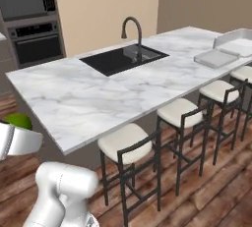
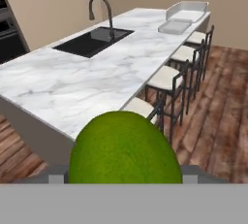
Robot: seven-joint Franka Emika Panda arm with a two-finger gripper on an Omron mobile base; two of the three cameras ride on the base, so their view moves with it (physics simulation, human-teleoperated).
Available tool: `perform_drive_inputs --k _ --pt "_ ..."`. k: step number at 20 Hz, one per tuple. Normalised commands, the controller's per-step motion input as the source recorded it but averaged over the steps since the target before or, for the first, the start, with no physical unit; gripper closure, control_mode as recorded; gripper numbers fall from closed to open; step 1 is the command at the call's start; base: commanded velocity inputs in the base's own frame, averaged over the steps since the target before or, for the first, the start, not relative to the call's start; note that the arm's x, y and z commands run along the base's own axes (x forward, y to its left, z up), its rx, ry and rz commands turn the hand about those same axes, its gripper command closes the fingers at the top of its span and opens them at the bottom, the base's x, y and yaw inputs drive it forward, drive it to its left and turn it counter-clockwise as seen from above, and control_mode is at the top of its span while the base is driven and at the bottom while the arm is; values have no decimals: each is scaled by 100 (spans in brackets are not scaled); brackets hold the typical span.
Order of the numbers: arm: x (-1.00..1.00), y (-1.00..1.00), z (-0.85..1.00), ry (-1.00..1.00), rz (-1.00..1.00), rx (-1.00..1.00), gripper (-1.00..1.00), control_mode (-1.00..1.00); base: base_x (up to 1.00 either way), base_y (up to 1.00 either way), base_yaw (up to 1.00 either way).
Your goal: Place the cold items (sweet potato and lime) from the fridge in one tupperware on the dining counter. Place the warm items (hot dog and kebab skewer) in the stove area in another tupperware.
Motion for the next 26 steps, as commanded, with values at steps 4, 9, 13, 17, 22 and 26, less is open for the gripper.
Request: perform_drive_inputs --k 4,9,13,17,22,26 --pt "0 0 0 0 0 0 100 100 48 -100 0" --pt "0 0 0 0 0 0 100 100 43 -100 0" --pt "0 0 0 0 0 0 100 100 34 -100 0" --pt "0 0 0 0 0 0 100 100 34 -100 0" --pt "0 0 0 0 0 0 100 100 44 -100 0" --pt "0 0 0 0 0 0 100 100 76 -100 0"
